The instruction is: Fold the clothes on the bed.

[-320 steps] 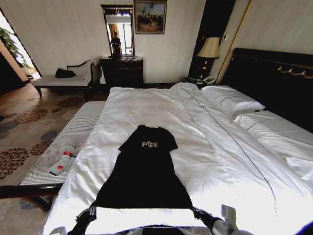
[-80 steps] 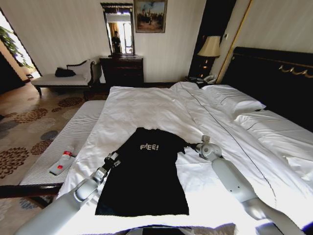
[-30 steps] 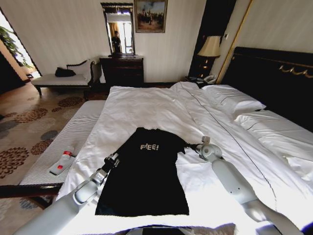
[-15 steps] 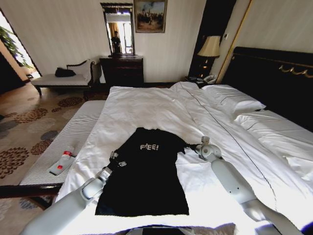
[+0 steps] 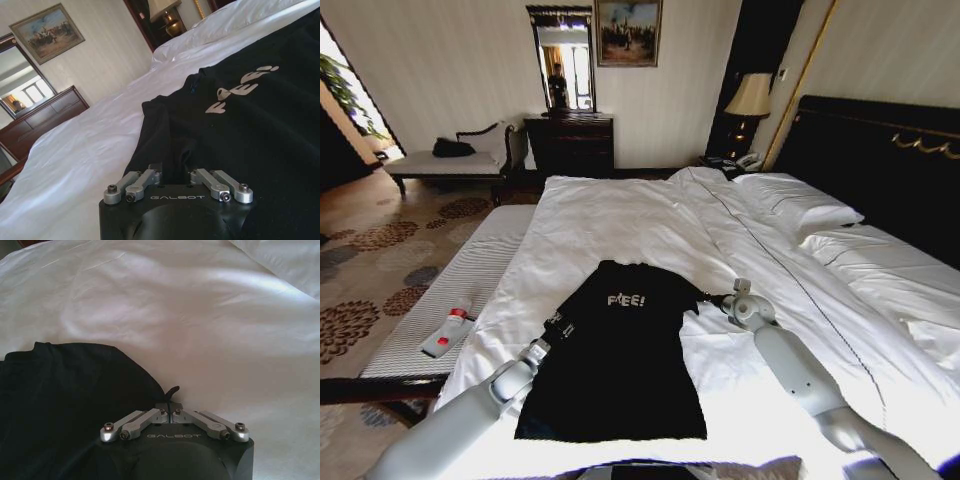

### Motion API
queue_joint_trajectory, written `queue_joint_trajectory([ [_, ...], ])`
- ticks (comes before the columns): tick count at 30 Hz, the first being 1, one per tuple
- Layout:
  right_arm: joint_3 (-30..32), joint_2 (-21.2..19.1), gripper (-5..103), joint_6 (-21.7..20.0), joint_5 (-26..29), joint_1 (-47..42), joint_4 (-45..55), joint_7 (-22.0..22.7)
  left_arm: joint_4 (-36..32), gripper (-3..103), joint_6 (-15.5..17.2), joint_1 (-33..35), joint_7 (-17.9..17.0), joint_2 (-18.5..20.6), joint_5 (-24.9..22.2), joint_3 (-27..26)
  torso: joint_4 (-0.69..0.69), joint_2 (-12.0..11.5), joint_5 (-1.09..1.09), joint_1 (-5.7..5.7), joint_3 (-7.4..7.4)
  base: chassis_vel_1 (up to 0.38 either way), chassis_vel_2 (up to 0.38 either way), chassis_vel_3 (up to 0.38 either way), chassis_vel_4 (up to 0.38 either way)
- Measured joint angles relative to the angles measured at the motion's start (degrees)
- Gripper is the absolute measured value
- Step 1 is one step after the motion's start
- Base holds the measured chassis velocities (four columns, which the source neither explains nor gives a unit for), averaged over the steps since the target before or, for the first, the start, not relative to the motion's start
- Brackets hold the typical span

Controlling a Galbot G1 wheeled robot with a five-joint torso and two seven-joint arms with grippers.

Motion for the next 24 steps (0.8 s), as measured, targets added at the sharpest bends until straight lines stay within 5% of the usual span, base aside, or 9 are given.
queue_joint_trajectory([
  [6, 0.24, -0.36, 0, 0.03, 0.12, -0.19, 0.28, -0.01, 0.6, 2, -0.17, -0.4, -0.26, -0.77, -0.07, -0.13, 0.0, 0.0, 0.0, 0.0, 0.0, 0.0, 0.0, 0.0, 0.0],
  [14, 0.35, -0.19, 0, 0.09, -0.19, -0.71, 0.54, -0.05, -0.27, 0, -0.45, -0.13, -1.39, -0.63, -2.42, -2.48, 0.0, 0.0, 0.0, 0.0, 0.0, 0.0, 0.0, 0.0, 0.0],
  [24, 0.11, -0.51, 0, 0.11, -0.2, -0.77, 1.16, -0.05, 1.19, 0, 1.01, -0.11, -4.35, -3.19, -11.73, -9.94, 0.0, 0.0, 0.0, 0.0, 0.0, 0.0, 0.0, 0.0, 0.0],
])
